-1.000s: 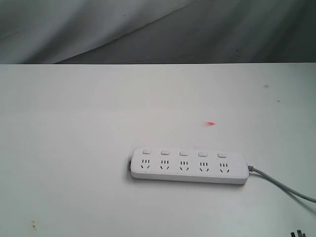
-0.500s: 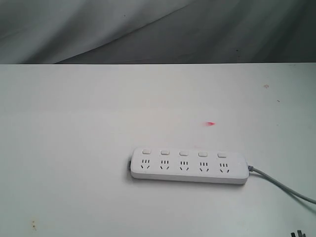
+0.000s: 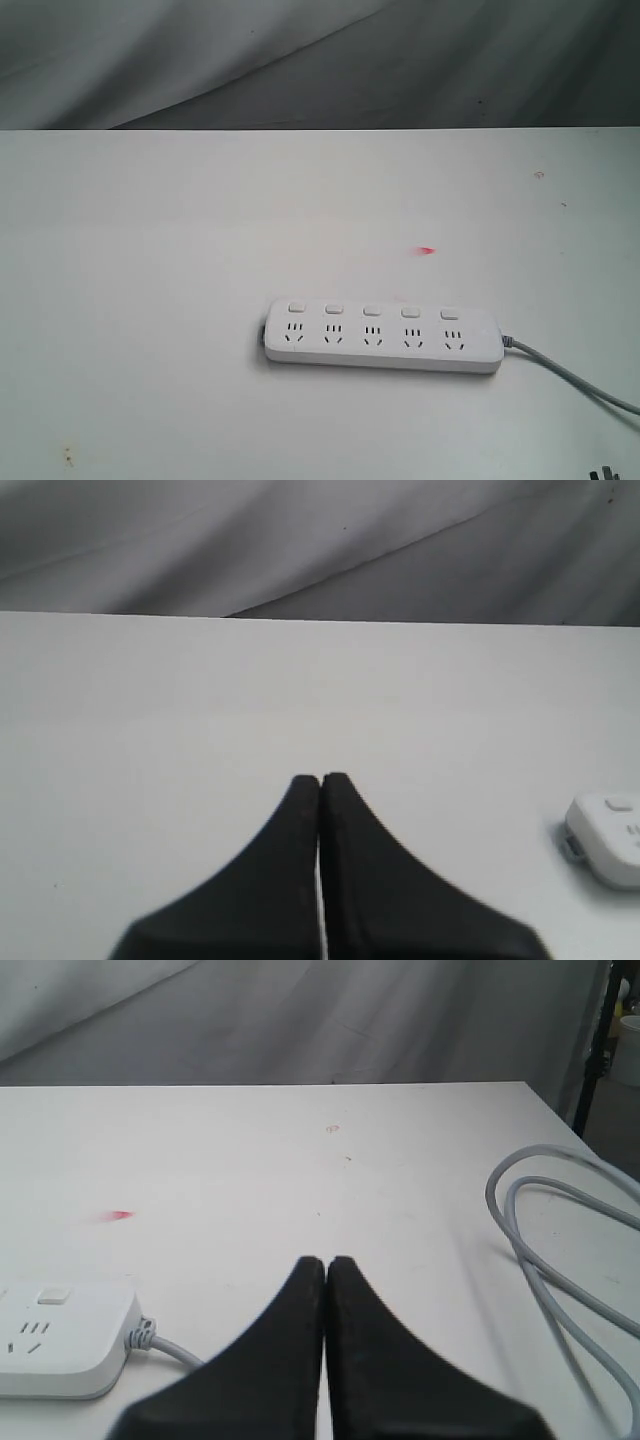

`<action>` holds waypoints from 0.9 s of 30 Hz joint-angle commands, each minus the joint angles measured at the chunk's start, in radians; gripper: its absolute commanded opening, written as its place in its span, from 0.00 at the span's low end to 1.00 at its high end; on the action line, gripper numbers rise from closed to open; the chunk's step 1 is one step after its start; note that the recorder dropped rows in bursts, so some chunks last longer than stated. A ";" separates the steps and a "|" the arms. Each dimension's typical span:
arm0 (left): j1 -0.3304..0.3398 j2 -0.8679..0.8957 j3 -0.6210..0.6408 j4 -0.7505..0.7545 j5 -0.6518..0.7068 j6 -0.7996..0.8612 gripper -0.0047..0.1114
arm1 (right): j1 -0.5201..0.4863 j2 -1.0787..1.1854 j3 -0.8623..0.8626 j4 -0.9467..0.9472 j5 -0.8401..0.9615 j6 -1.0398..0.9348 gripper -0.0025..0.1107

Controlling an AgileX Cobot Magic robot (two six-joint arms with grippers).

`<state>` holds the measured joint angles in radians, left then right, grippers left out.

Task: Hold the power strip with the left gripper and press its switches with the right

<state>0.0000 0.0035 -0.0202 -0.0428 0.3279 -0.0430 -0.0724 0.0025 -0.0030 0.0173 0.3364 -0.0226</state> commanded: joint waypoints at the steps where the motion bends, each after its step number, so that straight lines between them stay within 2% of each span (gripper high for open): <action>1: 0.000 -0.003 -0.133 -0.032 -0.017 0.016 0.05 | -0.009 -0.003 0.003 0.001 -0.007 0.002 0.02; 7: 0.000 0.091 -0.386 -0.029 0.061 0.208 0.05 | -0.009 -0.003 0.003 0.001 -0.007 0.002 0.02; 11: 0.000 0.221 -0.555 -0.029 0.163 0.210 0.05 | -0.009 -0.003 0.003 0.001 -0.007 0.002 0.02; 16: 0.000 0.392 -0.751 -0.029 0.211 0.210 0.05 | -0.009 -0.003 0.003 0.001 -0.007 0.002 0.02; 20: 0.000 0.568 -0.957 -0.033 0.320 0.280 0.05 | -0.009 -0.003 0.003 0.001 -0.007 0.002 0.02; 24: 0.001 0.693 -1.093 -0.150 0.405 0.472 0.05 | -0.009 -0.003 0.003 0.001 -0.007 0.002 0.02; 27: 0.001 0.757 -1.150 -0.283 0.445 0.623 0.05 | -0.009 -0.003 0.003 0.001 -0.007 0.002 0.02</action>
<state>0.0000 0.7087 -1.1235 -0.2190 0.7278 0.4443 -0.0724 0.0025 -0.0030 0.0173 0.3364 -0.0226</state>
